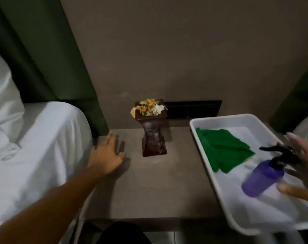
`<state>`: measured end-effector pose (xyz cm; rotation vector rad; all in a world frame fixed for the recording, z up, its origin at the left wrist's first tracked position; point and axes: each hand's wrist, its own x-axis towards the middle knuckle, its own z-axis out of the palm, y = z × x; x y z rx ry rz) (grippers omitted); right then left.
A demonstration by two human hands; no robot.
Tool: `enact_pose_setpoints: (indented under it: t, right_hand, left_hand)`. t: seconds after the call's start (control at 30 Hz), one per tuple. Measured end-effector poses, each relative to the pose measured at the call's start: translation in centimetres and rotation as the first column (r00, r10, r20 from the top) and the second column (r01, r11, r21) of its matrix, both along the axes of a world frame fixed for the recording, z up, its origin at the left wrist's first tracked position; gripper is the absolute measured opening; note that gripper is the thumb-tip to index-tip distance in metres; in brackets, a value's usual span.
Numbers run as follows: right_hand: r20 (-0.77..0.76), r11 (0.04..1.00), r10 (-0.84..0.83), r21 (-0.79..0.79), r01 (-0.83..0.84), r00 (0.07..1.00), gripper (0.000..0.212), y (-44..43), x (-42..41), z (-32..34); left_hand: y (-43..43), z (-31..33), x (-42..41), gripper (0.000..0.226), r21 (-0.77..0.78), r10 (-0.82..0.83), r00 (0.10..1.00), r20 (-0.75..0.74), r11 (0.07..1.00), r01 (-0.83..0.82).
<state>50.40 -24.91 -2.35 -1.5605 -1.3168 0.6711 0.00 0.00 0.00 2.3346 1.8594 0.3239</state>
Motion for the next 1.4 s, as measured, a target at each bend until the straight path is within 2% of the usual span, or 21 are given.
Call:
enact_pose_setpoints:
  t: [0.07,0.13,0.23,0.37,0.43,0.57,0.6,0.73,0.83,0.9,1.0,1.13,1.23,1.4]
  right_hand:
    - [-0.119,0.995,0.093,0.048,-0.088,0.989,0.128,2.3,-1.9,-6.2]
    - [-0.099,0.99,0.113,-0.07,-0.12,0.989,0.116,5.7,-2.2,-12.6]
    - [-0.084,0.986,0.121,-0.107,-0.129,0.989,0.104,8.1,-4.7,-24.3]
    - [-0.02,0.987,0.054,-0.147,-0.056,0.998,0.105,8.3,-5.9,-34.2]
    - [0.014,0.993,-0.024,-0.118,0.025,1.0,0.095,7.4,-6.0,-37.4]
    - [0.093,0.977,-0.213,0.021,0.212,0.973,0.053,7.2,-9.5,-35.4]
    - [0.092,0.972,-0.235,0.035,0.233,0.968,0.049,7.3,-10.3,-34.3]
    - [0.001,0.96,-0.259,0.113,0.257,0.966,0.052,7.5,-15.9,-28.8]
    - [-0.117,0.986,-0.13,0.09,0.14,0.985,0.047,8.9,-21.8,-26.6]
    - [-0.124,0.998,-0.012,0.065,0.021,0.992,0.048,10.4,-25.2,-27.7]
    - [-0.114,0.998,0.054,0.031,-0.051,0.992,0.041,12.3,-29.3,-30.3]
    - [-0.137,0.998,0.052,-0.022,-0.055,0.989,0.027,13.9,-30.6,-32.9]
    - [-0.108,0.998,0.039,-0.049,-0.045,0.993,0.034,13.9,-30.1,-33.7]
    - [-0.095,0.998,-0.003,-0.068,-0.003,0.996,0.029,14.6,-29.3,-33.9]
  left_hand:
    - [0.4,-9.3,-0.5,0.083,-0.089,-0.082,0.995,-0.065,0.993,0.076]
    - [0.5,-19.4,-1.1,0.077,-0.175,-0.121,0.988,-0.096,0.979,0.103]
    - [0.7,-33.1,-2.4,0.069,-0.183,-0.054,0.996,-0.065,0.982,0.041]
    - [0.2,-43.0,-3.4,0.068,-0.214,-0.061,0.994,-0.086,0.976,0.042]
    - [0.7,-46.1,-2.9,0.068,-0.193,-0.089,0.993,-0.075,0.978,0.073]
    - [1.8,-47.7,-2.2,0.068,-0.094,-0.075,0.997,-0.018,0.993,0.073]
    - [2.1,-47.7,-2.1,0.069,-0.091,-0.076,0.997,-0.014,0.993,0.075]
    - [3.0,-47.2,-2.7,0.071,-0.04,-0.079,0.997,0.009,0.996,0.079]
    - [3.8,-46.5,-2.9,0.071,-0.017,-0.082,0.996,0.016,0.996,0.083]
    - [3.4,-46.8,-3.3,0.072,-0.02,-0.081,0.997,0.014,0.996,0.082]
    - [3.2,-46.8,-3.9,0.073,-0.009,-0.071,0.997,0.017,0.997,0.071]
    - [3.8,-46.3,-3.6,0.07,0.008,-0.077,0.997,-0.006,0.997,0.077]
    - [3.5,-46.5,-2.8,0.071,0.002,-0.101,0.995,0.011,0.995,0.101]
    - [4.4,-46.1,-1.5,0.07,0.039,-0.113,0.993,0.026,0.993,0.112]
